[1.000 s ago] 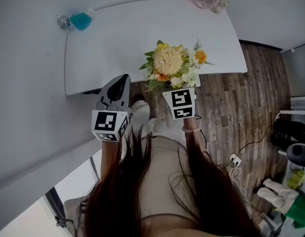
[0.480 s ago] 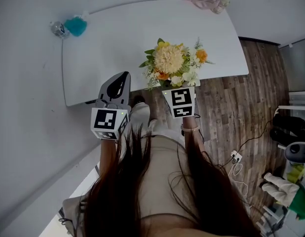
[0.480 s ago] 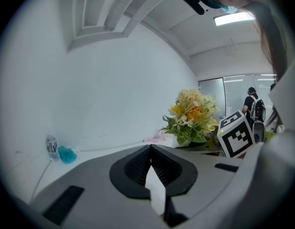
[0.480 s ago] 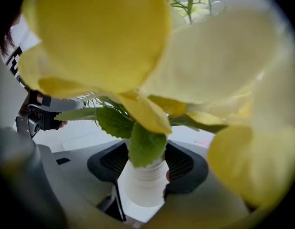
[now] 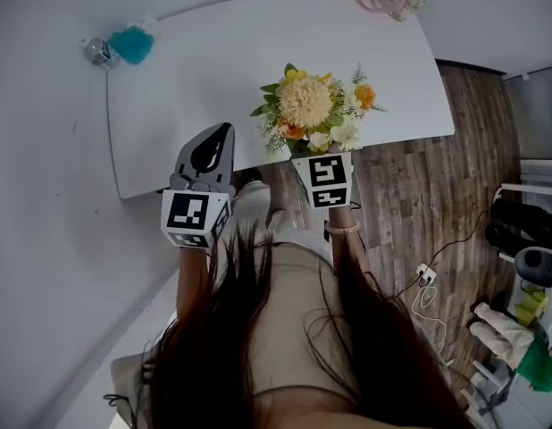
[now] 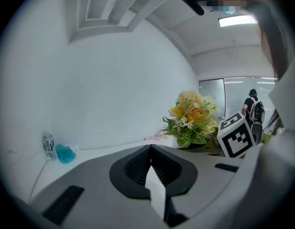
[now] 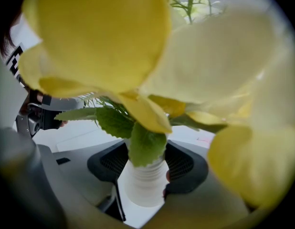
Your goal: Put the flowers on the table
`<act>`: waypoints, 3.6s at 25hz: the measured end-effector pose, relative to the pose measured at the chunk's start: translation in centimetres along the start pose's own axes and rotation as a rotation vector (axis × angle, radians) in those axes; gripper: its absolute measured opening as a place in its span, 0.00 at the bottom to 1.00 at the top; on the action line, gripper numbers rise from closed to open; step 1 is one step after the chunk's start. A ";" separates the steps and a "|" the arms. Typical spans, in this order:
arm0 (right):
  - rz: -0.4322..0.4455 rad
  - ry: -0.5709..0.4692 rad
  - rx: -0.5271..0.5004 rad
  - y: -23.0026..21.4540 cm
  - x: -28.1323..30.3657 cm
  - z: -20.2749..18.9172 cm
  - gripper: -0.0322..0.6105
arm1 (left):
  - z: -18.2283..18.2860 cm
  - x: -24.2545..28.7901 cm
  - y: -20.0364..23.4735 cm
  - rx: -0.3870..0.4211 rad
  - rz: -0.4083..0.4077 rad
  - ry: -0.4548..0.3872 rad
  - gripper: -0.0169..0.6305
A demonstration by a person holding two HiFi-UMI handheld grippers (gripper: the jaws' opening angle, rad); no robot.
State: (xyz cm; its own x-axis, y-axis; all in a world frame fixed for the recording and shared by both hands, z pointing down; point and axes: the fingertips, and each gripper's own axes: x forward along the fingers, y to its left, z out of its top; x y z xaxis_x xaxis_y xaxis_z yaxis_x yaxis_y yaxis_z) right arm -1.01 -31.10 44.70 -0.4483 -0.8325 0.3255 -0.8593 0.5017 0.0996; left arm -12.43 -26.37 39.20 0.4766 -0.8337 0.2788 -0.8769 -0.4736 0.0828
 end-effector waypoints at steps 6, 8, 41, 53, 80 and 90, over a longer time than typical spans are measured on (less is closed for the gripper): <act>0.000 0.031 0.001 0.4 4.5 -0.4 0.45 | -0.8 2.3 3.9 -0.019 -0.009 0.015 0.03; 0.002 0.033 0.002 0.6 5.4 -0.3 0.45 | -0.9 2.5 4.7 -0.023 -0.008 0.017 0.03; 0.086 0.086 0.014 1.1 10.5 -2.3 0.45 | -1.9 4.3 6.5 -0.045 0.019 0.072 0.03; 0.107 0.098 0.019 1.0 11.7 -3.1 0.45 | -1.8 5.5 6.8 -0.044 0.018 0.079 0.03; 0.105 0.066 0.031 1.1 10.8 -3.7 0.45 | -2.7 5.4 4.4 -0.026 -0.030 0.099 0.03; 0.103 0.064 0.048 0.9 10.8 -3.9 0.45 | -2.6 5.2 4.1 -0.024 -0.036 0.091 0.03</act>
State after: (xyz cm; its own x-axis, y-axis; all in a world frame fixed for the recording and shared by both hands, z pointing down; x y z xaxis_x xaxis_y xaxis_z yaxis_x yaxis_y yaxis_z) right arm -5.67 -38.68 51.94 -0.5193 -0.7596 0.3916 -0.8211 0.5705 0.0176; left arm -13.73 -31.91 43.50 0.5013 -0.7864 0.3610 -0.8609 -0.4952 0.1167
